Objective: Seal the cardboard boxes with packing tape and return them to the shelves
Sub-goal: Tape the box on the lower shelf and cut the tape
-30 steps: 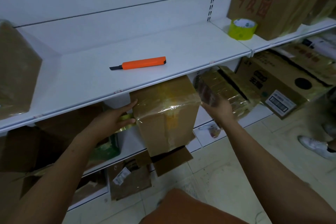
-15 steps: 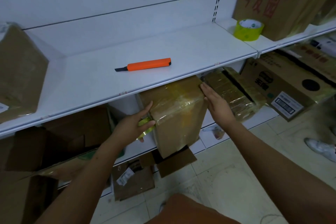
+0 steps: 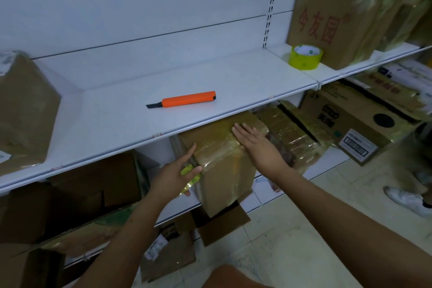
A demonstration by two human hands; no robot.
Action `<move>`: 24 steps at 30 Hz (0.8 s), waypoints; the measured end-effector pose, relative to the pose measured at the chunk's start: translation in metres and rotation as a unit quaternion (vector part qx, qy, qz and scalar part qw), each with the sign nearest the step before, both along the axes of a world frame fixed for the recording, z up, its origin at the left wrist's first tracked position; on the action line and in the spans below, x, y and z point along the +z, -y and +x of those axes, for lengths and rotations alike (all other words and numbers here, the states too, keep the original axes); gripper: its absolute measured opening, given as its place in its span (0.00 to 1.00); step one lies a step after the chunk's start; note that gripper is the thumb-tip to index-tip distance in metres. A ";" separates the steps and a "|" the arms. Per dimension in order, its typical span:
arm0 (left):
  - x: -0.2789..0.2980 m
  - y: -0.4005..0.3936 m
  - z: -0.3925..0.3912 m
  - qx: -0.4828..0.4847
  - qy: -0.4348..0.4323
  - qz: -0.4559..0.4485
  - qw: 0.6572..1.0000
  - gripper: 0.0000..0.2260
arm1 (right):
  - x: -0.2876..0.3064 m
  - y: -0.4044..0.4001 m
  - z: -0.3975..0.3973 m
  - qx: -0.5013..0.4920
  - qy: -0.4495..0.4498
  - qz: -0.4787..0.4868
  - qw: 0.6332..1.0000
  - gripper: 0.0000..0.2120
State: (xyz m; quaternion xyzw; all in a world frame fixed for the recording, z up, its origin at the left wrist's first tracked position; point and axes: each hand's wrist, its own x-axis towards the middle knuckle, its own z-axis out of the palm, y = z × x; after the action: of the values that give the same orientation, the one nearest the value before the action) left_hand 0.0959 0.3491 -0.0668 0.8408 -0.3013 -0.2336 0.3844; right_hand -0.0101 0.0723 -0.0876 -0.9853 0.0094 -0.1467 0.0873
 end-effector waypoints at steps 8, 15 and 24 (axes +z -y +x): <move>-0.010 -0.006 0.004 0.008 0.047 0.002 0.999 0.30 | -0.004 -0.049 0.005 0.079 0.060 -0.010 0.995 0.29; -0.016 -0.015 0.011 0.021 0.077 -0.033 0.996 0.28 | -0.006 -0.079 0.024 0.138 0.034 -0.056 0.988 0.30; -0.031 -0.027 0.011 0.095 0.090 -0.109 0.985 0.12 | -0.003 -0.115 0.034 0.068 0.064 -0.078 0.993 0.23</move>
State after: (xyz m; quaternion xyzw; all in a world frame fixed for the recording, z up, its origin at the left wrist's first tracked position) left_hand 0.1065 0.3758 -0.0975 0.8362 -0.2767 -0.0851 0.4657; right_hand 0.0242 0.1871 -0.0910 -0.9760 -0.0751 -0.2032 0.0208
